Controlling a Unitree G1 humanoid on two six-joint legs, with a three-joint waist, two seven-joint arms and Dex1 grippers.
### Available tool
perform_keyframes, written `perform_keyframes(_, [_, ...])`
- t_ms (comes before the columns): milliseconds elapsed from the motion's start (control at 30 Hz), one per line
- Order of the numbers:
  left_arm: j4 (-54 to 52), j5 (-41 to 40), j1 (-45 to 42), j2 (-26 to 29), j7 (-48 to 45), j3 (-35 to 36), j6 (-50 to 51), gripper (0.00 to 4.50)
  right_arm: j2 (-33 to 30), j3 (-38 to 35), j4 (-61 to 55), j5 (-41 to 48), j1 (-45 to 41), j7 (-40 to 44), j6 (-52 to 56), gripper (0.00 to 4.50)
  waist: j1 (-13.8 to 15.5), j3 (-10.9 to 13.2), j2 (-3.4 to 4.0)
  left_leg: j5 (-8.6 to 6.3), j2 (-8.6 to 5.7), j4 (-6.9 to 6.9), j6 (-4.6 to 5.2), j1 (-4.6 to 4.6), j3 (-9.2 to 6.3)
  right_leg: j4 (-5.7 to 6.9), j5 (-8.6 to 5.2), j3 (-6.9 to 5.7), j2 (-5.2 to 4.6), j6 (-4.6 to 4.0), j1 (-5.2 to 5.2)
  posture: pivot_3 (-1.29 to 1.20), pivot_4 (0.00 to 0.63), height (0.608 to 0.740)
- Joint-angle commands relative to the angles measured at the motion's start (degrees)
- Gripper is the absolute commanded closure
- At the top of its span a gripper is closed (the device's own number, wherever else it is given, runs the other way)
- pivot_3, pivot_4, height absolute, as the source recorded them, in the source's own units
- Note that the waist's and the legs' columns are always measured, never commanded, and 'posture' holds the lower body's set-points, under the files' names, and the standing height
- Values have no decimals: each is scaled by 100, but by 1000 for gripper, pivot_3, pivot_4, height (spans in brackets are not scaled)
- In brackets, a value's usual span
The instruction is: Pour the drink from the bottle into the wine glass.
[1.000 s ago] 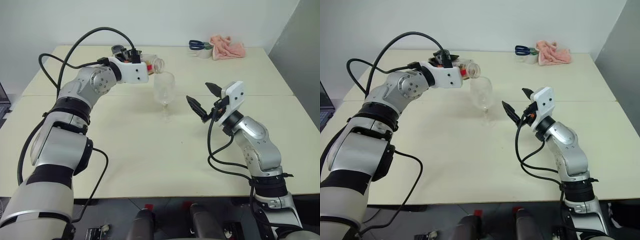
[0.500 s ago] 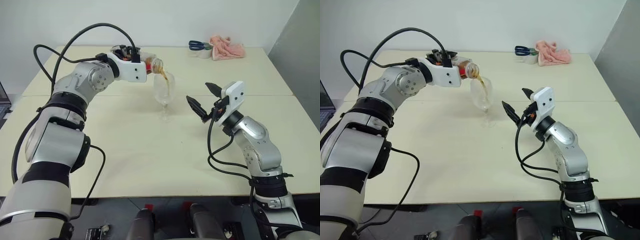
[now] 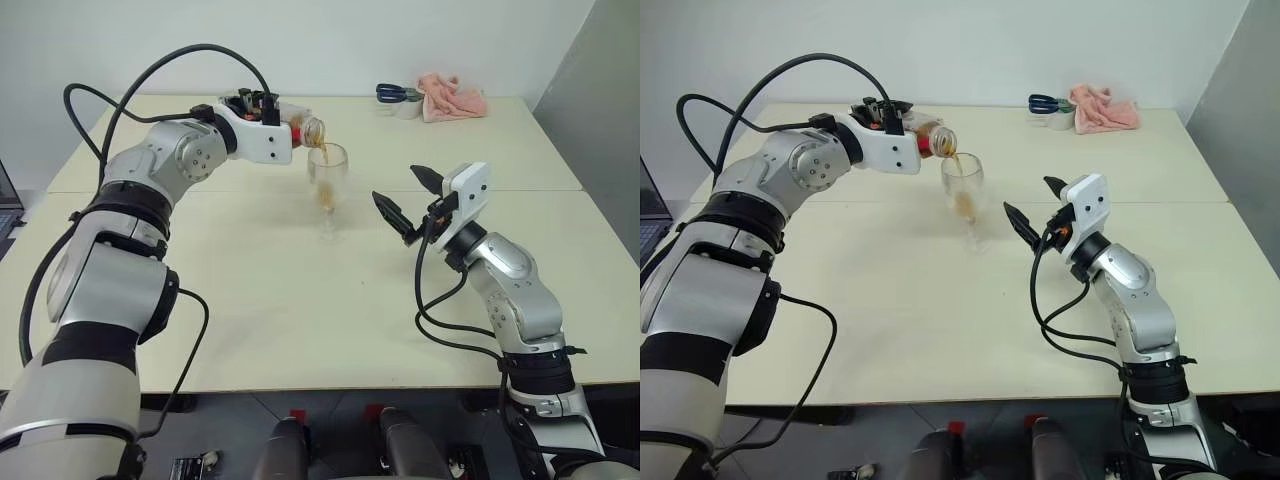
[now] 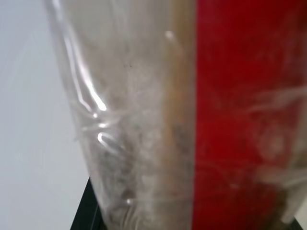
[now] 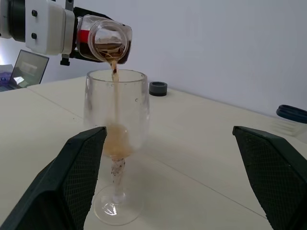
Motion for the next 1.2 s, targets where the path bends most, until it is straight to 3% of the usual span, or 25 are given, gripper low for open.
perform_keyframes(33, [-32, 13, -274, 173, 125, 31, -38, 2892, 21, -85, -160, 15, -66, 2, -165, 0, -1, 0, 0, 0, 0, 0, 0, 0, 0, 0, 0, 0, 0, 0, 0, 0, 150, 740])
perform_keyframes(1200, [57, 246, -355, 253, 240, -144, -69, 2892, 43, -28, -211, -7, -37, 49, -183, 0, -4, 0, 0, 0, 0, 1, 0, 0, -1, 1, 0, 0, 0, 0, 0, 0, 150, 740])
